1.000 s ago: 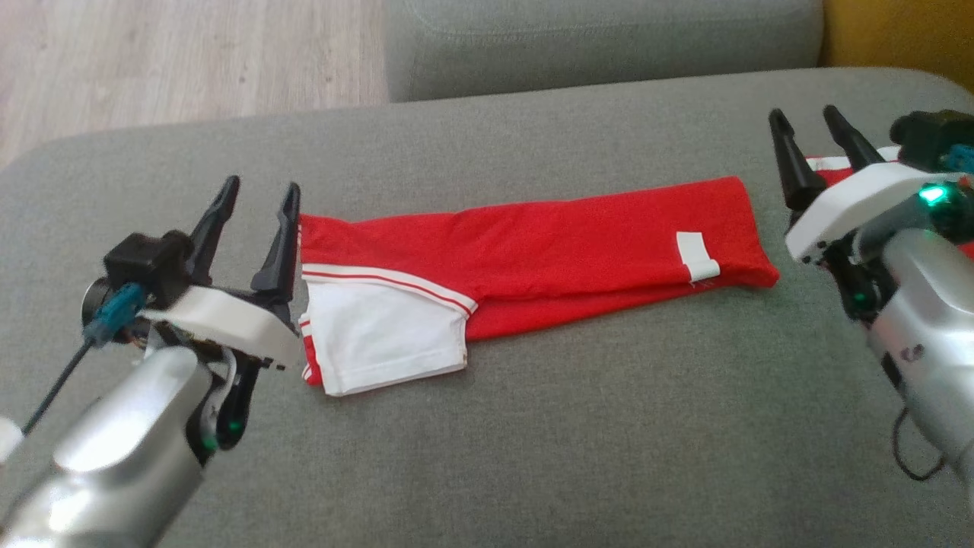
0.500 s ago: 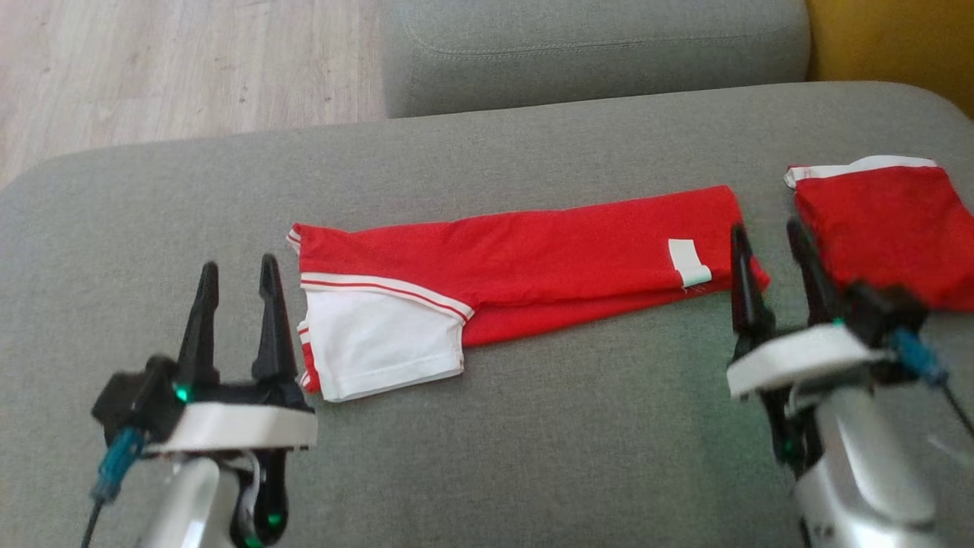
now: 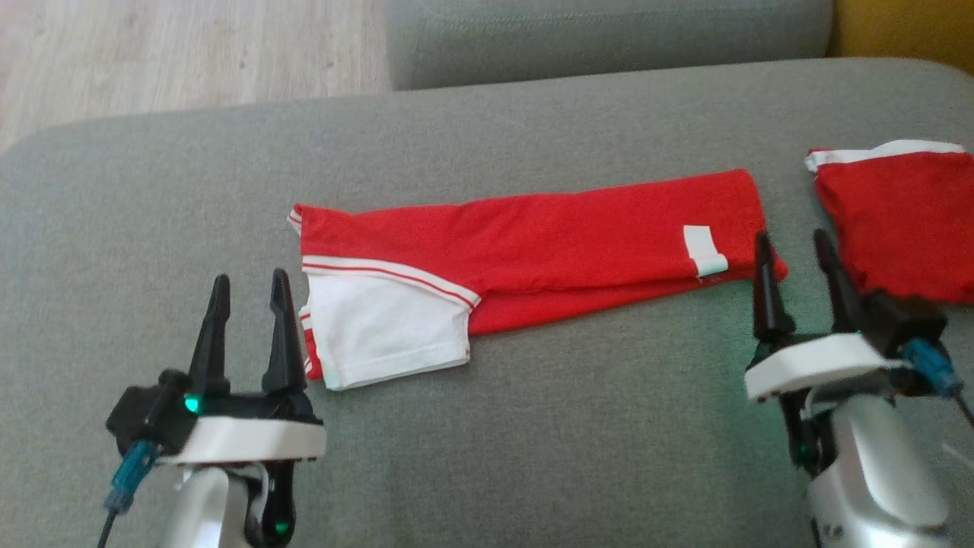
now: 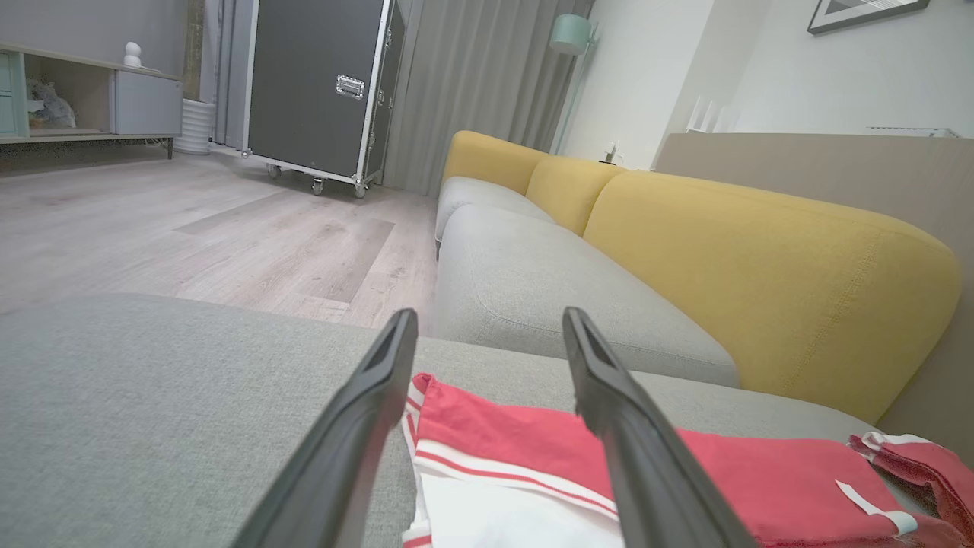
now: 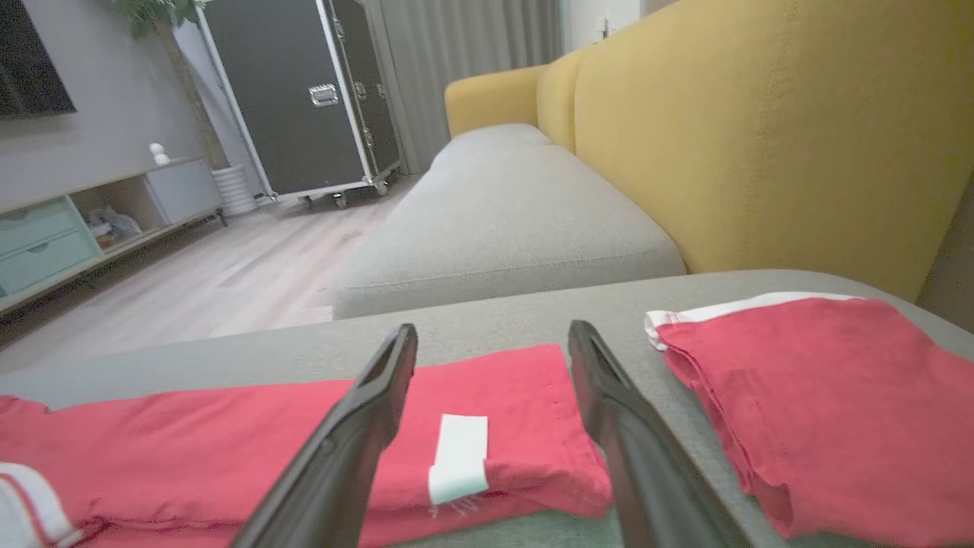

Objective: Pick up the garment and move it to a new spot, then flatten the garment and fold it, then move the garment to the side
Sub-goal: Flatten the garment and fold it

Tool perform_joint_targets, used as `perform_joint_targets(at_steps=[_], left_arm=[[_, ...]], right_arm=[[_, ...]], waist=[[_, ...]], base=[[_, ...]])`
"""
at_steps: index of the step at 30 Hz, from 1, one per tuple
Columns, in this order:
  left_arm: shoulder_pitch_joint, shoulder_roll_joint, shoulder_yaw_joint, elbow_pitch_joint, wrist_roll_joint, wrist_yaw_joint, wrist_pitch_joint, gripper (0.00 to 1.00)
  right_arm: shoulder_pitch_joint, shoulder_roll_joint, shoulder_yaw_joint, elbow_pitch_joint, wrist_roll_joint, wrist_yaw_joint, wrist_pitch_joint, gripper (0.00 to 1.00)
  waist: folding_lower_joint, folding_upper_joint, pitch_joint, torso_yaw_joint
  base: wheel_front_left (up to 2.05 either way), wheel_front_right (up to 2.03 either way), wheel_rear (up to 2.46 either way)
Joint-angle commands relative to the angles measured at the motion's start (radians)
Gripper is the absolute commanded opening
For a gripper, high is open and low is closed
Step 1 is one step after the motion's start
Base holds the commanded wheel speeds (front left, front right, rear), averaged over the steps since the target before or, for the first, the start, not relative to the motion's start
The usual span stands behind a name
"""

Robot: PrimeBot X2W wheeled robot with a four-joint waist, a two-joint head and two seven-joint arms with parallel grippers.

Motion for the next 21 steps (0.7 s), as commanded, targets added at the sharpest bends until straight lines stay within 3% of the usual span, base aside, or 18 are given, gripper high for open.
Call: perform_joint_targets(at_steps=[1, 13, 21], left_arm=[[-0.06, 0.003, 0.036, -0.022, 0.013, -0.007, -0.009, 1.0], [-0.119, -0.003, -0.012, -0.006, 0.017, -0.016, -0.009, 1.0], [-0.131, -0.004, -0.02, -0.005, 0.01, -0.016, -0.009, 1.0]], right_arm=[[-0.078, 0.004, -0.006, 0.013, -0.024, -0.001, -0.009, 1.0], [-0.313, 0.004, -0.295, 0.436, -0.204, -0.001, 0.073, 1.0], [-0.382, 0.004, -0.374, 0.602, -0.277, -0.001, 0.083, 1.0]], waist=[[0.0, -0.0001, 0.024, 0.015], [0.0, -0.0001, 0.111, 0.079], [0.0, -0.0001, 0.129, 0.092]], base=[[0.0, 0.0, 0.0], [0.0, 0.0, 0.0], [0.0, 0.0, 0.0]])
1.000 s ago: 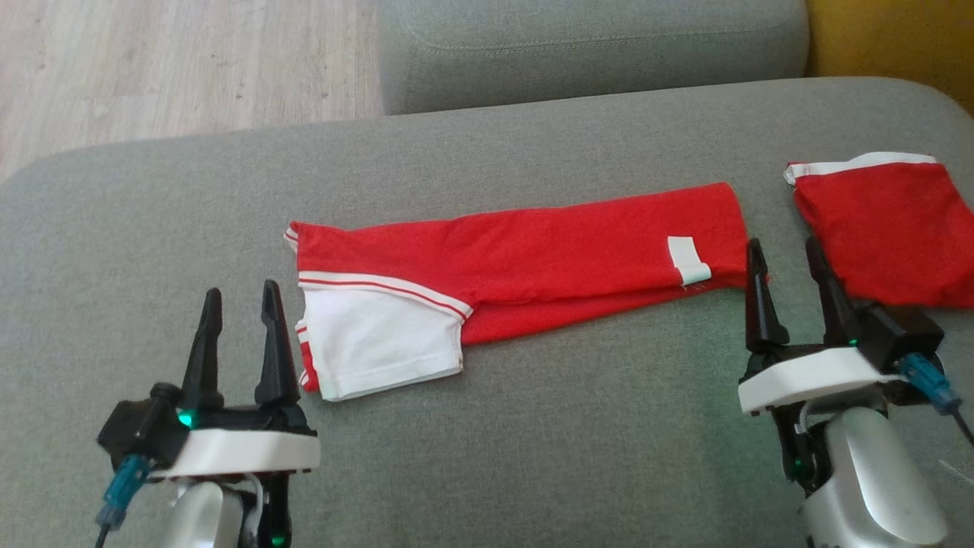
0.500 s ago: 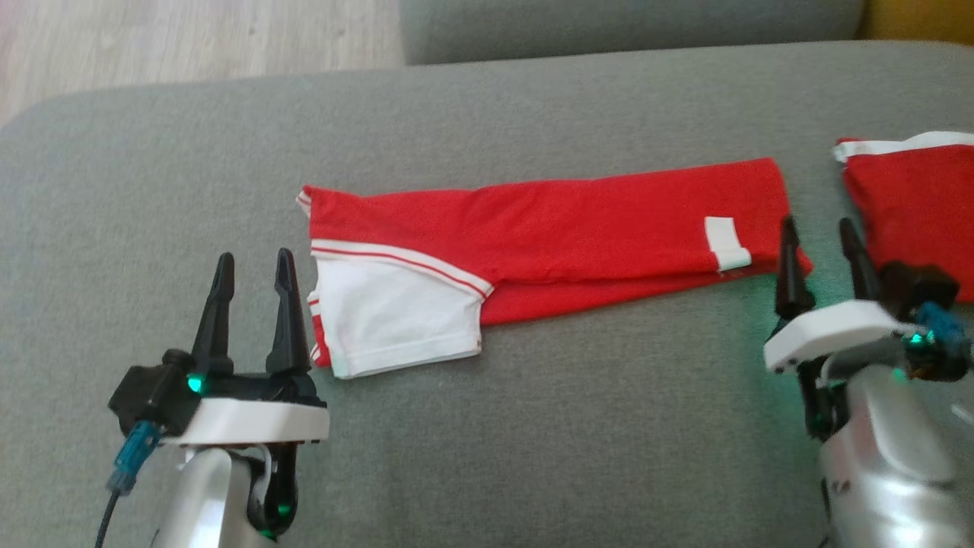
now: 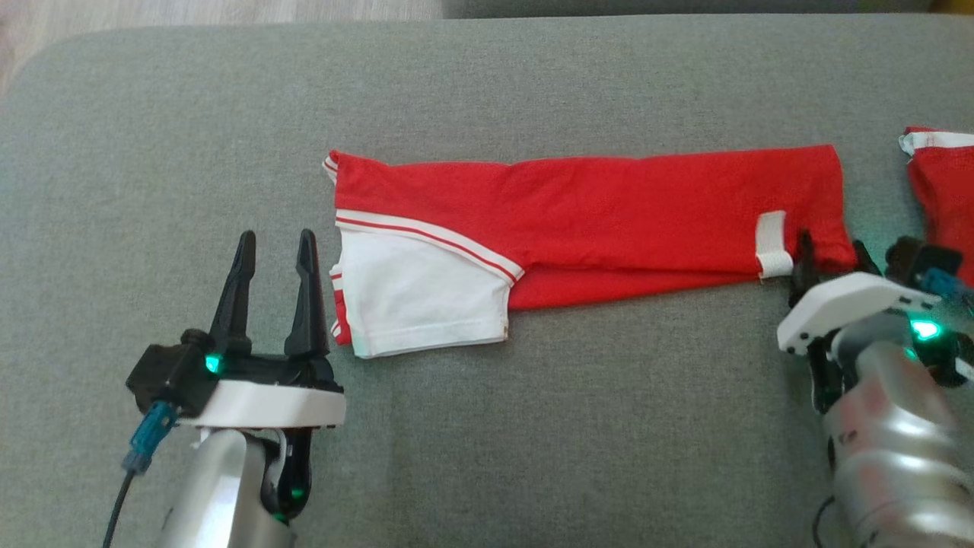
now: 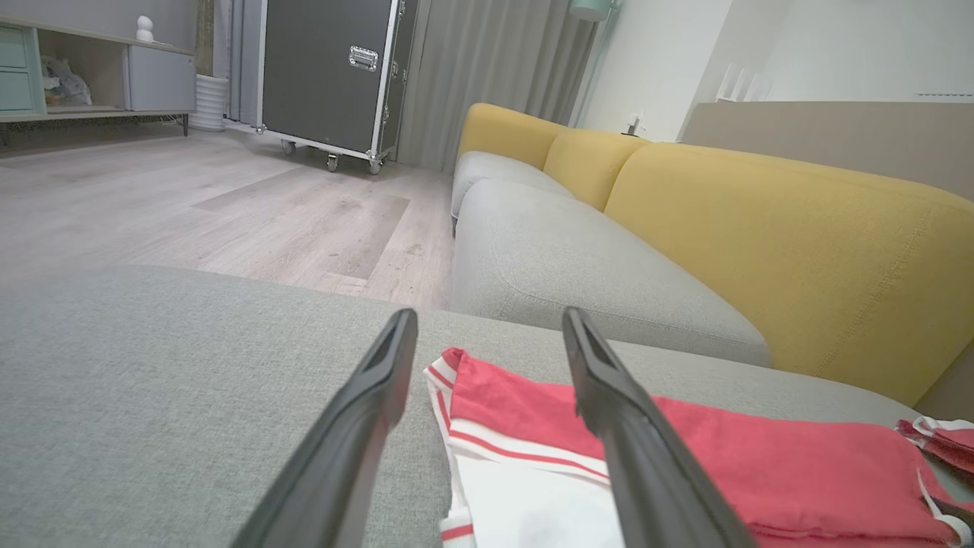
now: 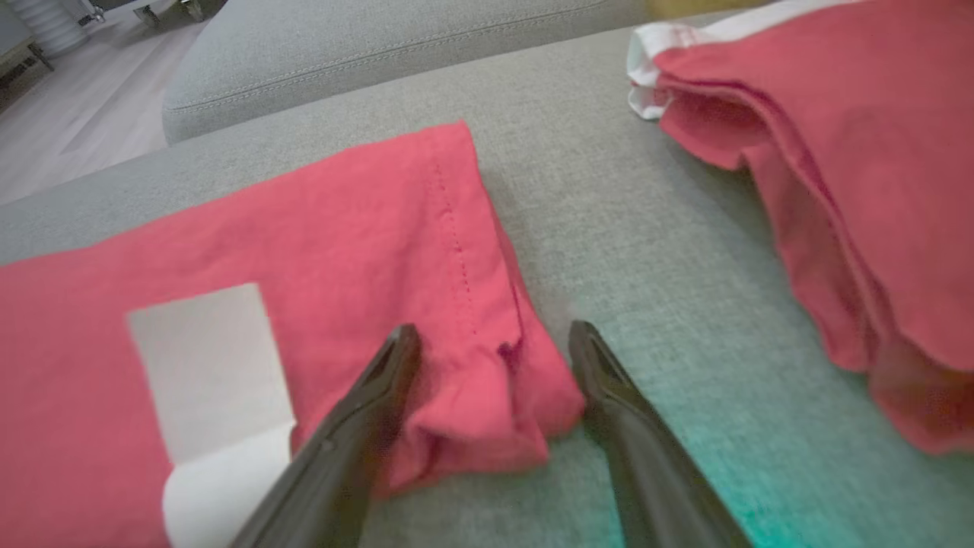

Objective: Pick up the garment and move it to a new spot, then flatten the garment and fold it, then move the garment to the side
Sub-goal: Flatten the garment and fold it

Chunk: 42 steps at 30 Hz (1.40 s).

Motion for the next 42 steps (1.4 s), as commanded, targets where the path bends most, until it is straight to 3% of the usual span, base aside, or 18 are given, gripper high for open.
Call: perform_joint_targets(at_steps=[1, 2, 3, 4, 9, 20, 27, 33, 36, 37, 42], left_arm=[[-0.038, 0.006, 0.025, -0.03, -0.008, 0.002, -0.009, 1.0], [-0.038, 0.006, 0.027, -0.03, -0.008, 0.002, -0.009, 1.0], [-0.039, 0.005, 0.028, -0.028, -0.008, 0.002, -0.009, 1.0], [-0.039, 0.005, 0.028, -0.027, -0.009, 0.002, -0.009, 1.0], [-0.037, 0.005, 0.035, -0.023, -0.007, 0.002, -0.01, 1.0], [-0.024, 0.005, 0.041, -0.032, -0.013, 0.002, -0.01, 1.0], [-0.011, 0.005, 0.037, -0.034, -0.021, 0.002, -0.01, 1.0], [0.006, 0.005, 0.041, -0.044, -0.017, 0.002, -0.01, 1.0], [0.012, 0.005, 0.034, -0.047, -0.016, 0.002, -0.01, 1.0], [0.012, 0.005, 0.034, -0.047, -0.016, 0.002, -0.01, 1.0], [0.02, 0.007, 0.025, -0.047, -0.014, 0.002, -0.01, 1.0]], right_arm=[[-0.022, 0.009, 0.023, 0.007, -0.009, -0.001, 0.003, 1.0], [-0.029, 0.009, 0.022, 0.026, -0.012, -0.001, -0.001, 0.66], [-0.035, 0.009, 0.021, 0.041, -0.015, -0.001, -0.006, 0.08], [-0.041, 0.009, 0.021, 0.055, -0.017, -0.001, -0.012, 0.0], [-0.059, 0.007, 0.001, 0.061, -0.037, -0.001, -0.057, 0.0], [-0.042, -0.072, -0.083, -0.053, -0.099, -0.001, -0.085, 0.0], [-0.056, -0.025, -0.037, -0.063, -0.099, -0.001, -0.087, 0.0], [-0.064, 0.007, 0.108, -0.051, -0.041, -0.001, -0.087, 0.0], [-0.08, 0.009, 0.282, -0.024, 0.108, -0.001, -0.088, 0.0], [-0.08, 0.009, 0.282, -0.024, 0.108, -0.001, -0.088, 0.0], [-0.048, 0.009, 0.62, -0.081, 0.384, -0.001, -0.08, 0.0]], waist=[[0.0, 0.0, 0.0, -0.001], [0.0, 0.0, 0.001, -0.002], [0.0, 0.0, 0.0, -0.005], [0.0, 0.0, 0.0, -0.007], [0.0, 0.0, -0.011, -0.028], [0.0, 0.0, -0.051, -0.058], [0.0, 0.0, -0.095, -0.046], [0.0, 0.0, -0.152, -0.009], [0.0, 0.0, -0.174, 0.023], [0.0, 0.0, -0.174, 0.023], [0.0, 0.0, -0.194, 0.075]], base=[[0.0, 0.0, 0.0], [0.0, 0.0, 0.0], [0.0, 0.0, 0.0], [0.0, 0.0, 0.0], [0.0, 0.0, 0.0], [0.0, 0.0, 0.0], [0.0, 0.0, 0.0], [0.0, 0.0, 0.0], [0.0, 0.0, 0.0], [0.0, 0.0, 0.0], [0.0, 0.0, 0.0]])
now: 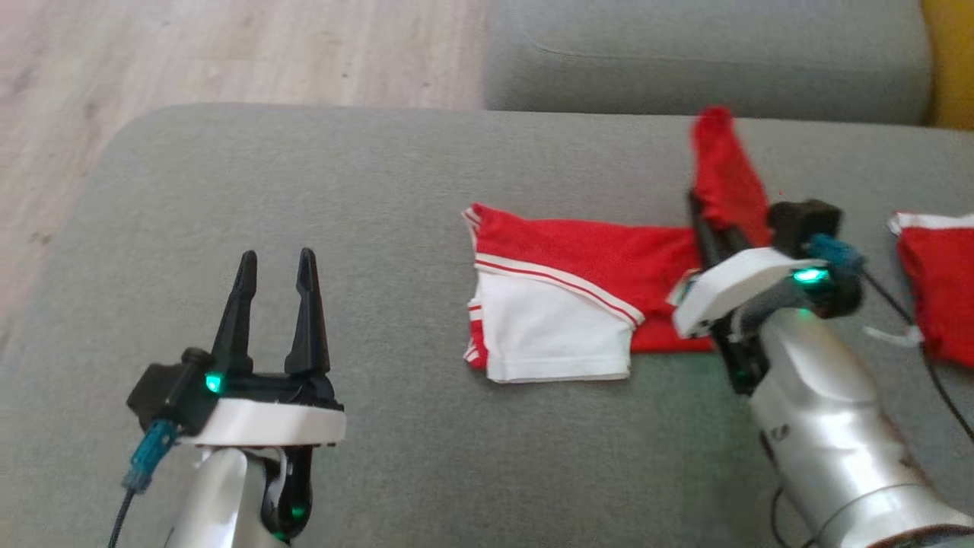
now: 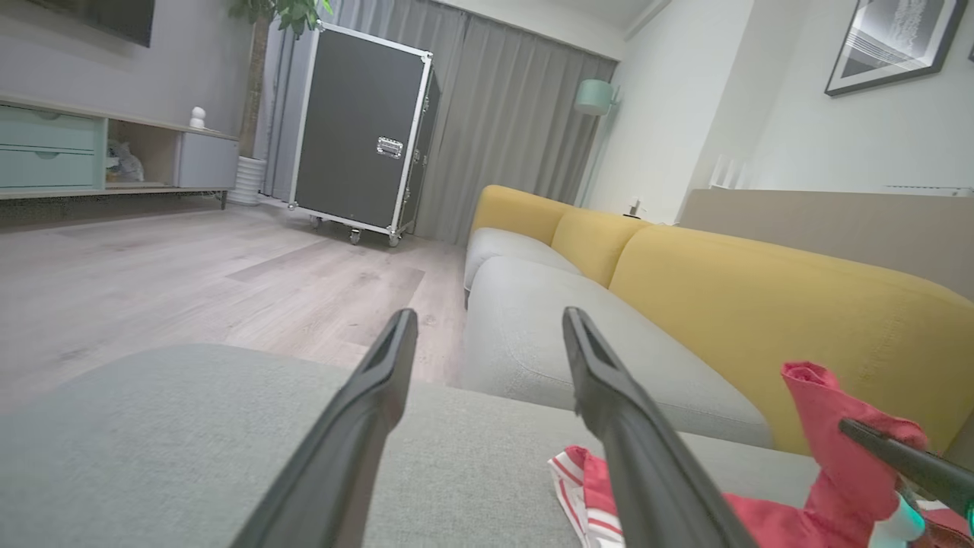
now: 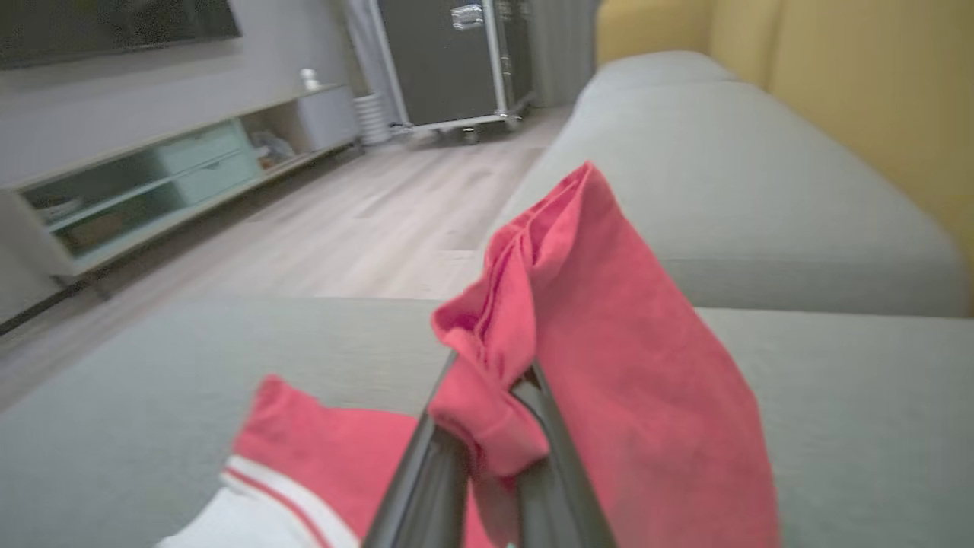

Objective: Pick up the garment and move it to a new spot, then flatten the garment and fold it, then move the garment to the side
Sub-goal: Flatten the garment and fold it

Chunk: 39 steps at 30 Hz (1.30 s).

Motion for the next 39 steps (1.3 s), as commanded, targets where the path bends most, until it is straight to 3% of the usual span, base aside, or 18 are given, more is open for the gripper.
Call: perform_joint_targets(at_steps=[1, 4, 10, 24, 25, 26, 27, 33, 39], left_arm=[[-0.016, 0.009, 0.024, -0.034, 0.003, 0.002, -0.009, 1.0], [-0.017, 0.011, 0.018, -0.033, 0.003, 0.002, -0.009, 1.0], [-0.023, 0.012, 0.001, -0.025, -0.002, 0.002, -0.009, 1.0], [-0.041, 0.008, -0.025, -0.015, -0.014, 0.002, -0.009, 1.0], [-0.042, 0.008, -0.026, -0.014, -0.014, 0.002, -0.009, 1.0], [-0.042, 0.007, -0.025, -0.013, -0.014, 0.002, -0.009, 1.0], [-0.042, 0.007, -0.024, -0.011, -0.015, 0.002, -0.009, 1.0], [-0.037, 0.006, -0.016, -0.002, -0.016, 0.002, -0.009, 1.0], [-0.031, 0.006, 0.001, -0.012, -0.013, 0.002, -0.009, 1.0]], right_arm=[[-0.005, 0.015, 0.063, -0.05, 0.035, -0.001, 0.0, 0.0], [0.018, 0.015, 0.198, -0.105, 0.13, -0.001, 0.023, 0.0], [0.048, 0.015, 0.349, -0.121, 0.226, -0.001, 0.038, 0.0], [0.043, 0.015, 0.499, -0.036, 0.351, -0.001, 0.015, 0.0], [0.045, 0.015, 0.512, -0.04, 0.363, -0.001, 0.015, 0.18], [0.045, 0.015, 0.524, -0.045, 0.372, -0.001, 0.013, 0.56], [0.046, 0.015, 0.538, -0.057, 0.382, -0.001, 0.01, 1.0], [0.054, 0.015, 0.641, -0.149, 0.487, -0.001, 0.002, 1.0], [0.011, 0.015, 0.615, -0.11, 0.468, -0.001, -0.013, 1.0]], waist=[[0.0001, 0.0, -0.012, 0.028], [0.0001, 0.0, -0.011, 0.06], [0.0001, 0.0, 0.0, 0.125], [0.0001, 0.0, 0.039, 0.205], [0.0001, 0.0, 0.039, 0.206], [0.0001, 0.0, 0.038, 0.206], [0.0001, 0.0, 0.037, 0.205], [0.0001, 0.0, 0.018, 0.175], [0.0001, 0.0, 0.004, 0.119]], base=[[0.0, 0.0, 0.0], [0.0, 0.0, 0.0], [0.0, 0.0, 0.0], [0.0, 0.0, 0.0], [0.0, 0.0, 0.0], [0.0, 0.0, 0.0], [0.0, 0.0, 0.0], [0.0, 0.0, 0.0], [0.0, 0.0, 0.0]])
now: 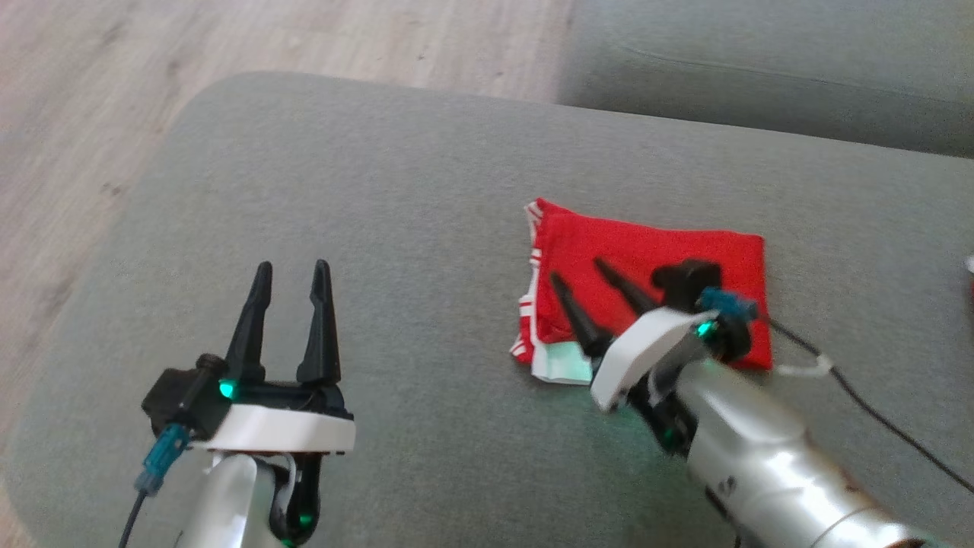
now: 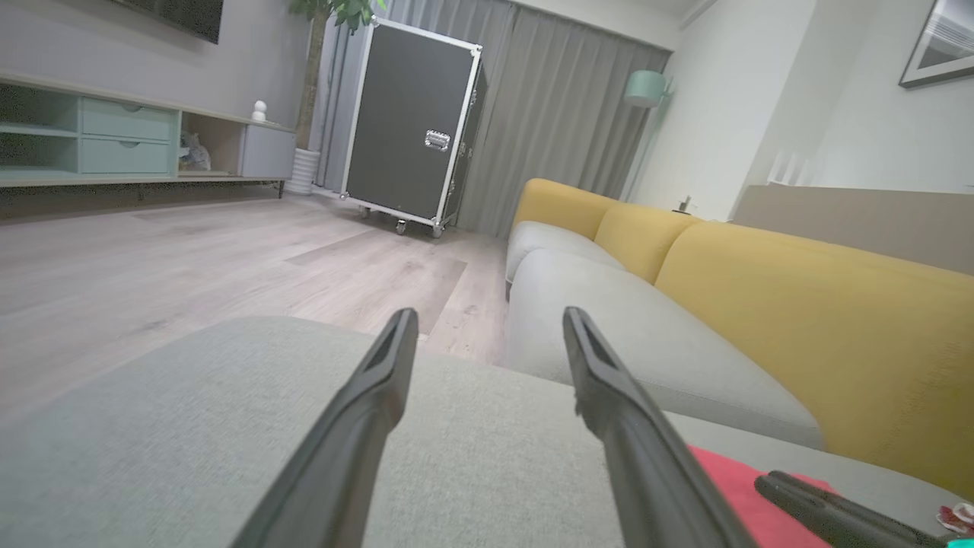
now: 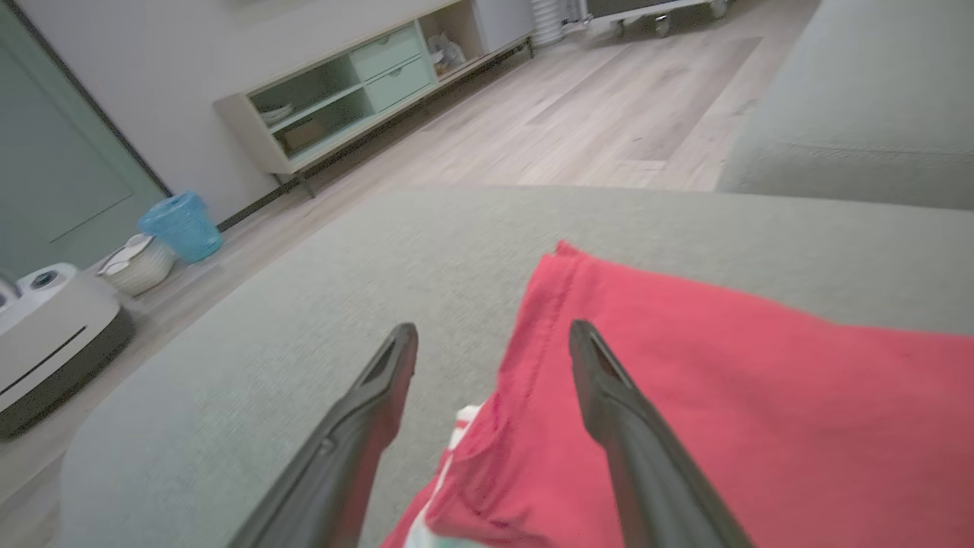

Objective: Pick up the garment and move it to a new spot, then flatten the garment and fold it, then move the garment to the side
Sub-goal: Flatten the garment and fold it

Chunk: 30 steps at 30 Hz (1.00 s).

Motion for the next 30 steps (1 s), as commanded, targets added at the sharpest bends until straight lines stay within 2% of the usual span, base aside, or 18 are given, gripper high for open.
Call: perform_joint_targets(at_steps=[1, 6, 11, 14, 17, 21, 30], left_arm=[[-0.038, 0.005, 0.038, -0.039, -0.003, 0.002, -0.009, 1.0], [-0.028, 0.005, 0.054, -0.058, 0.0, 0.002, -0.009, 1.0], [-0.02, 0.005, 0.066, -0.063, 0.011, 0.002, -0.009, 1.0], [-0.014, 0.005, 0.073, -0.064, 0.014, 0.002, -0.009, 1.0], [-0.004, 0.004, 0.082, -0.064, 0.018, 0.002, -0.009, 1.0], [0.007, 0.004, 0.094, -0.07, 0.015, 0.002, -0.009, 1.0], [0.02, 0.004, 0.096, -0.068, -0.01, 0.002, -0.009, 1.0]], right_arm=[[-0.057, 0.01, -0.033, -0.018, -0.034, -0.001, -0.014, 1.0], [-0.052, -0.006, -0.31, -0.071, -0.291, -0.001, -0.015, 1.0], [0.087, -0.029, -0.596, -0.259, -0.559, -0.001, -0.015, 1.0], [0.179, -0.016, -0.711, -0.376, -0.675, -0.001, -0.015, 1.0], [0.256, -0.002, -0.771, -0.467, -0.745, -0.001, -0.016, 1.0], [0.334, 0.008, -0.818, -0.546, -0.773, -0.001, -0.016, 1.0], [0.392, 0.01, -0.801, -0.6, -0.719, -0.001, -0.016, 1.0]], waist=[[0.0, 0.0, -0.009, -0.035], [0.0, 0.0, -0.01, -0.112], [0.0, 0.0, -0.012, -0.18], [0.0, 0.0, -0.015, -0.216], [0.0, 0.0, -0.015, -0.247], [0.0, 0.0, -0.014, -0.279], [0.0, 0.0, -0.002, -0.301]], base=[[0.0, 0.0, 0.0], [0.0, 0.0, 0.0], [0.0, 0.0, 0.0], [0.0, 0.0, 0.0], [0.0, 0.0, 0.0], [0.0, 0.0, 0.0], [0.0, 0.0, 0.0]])
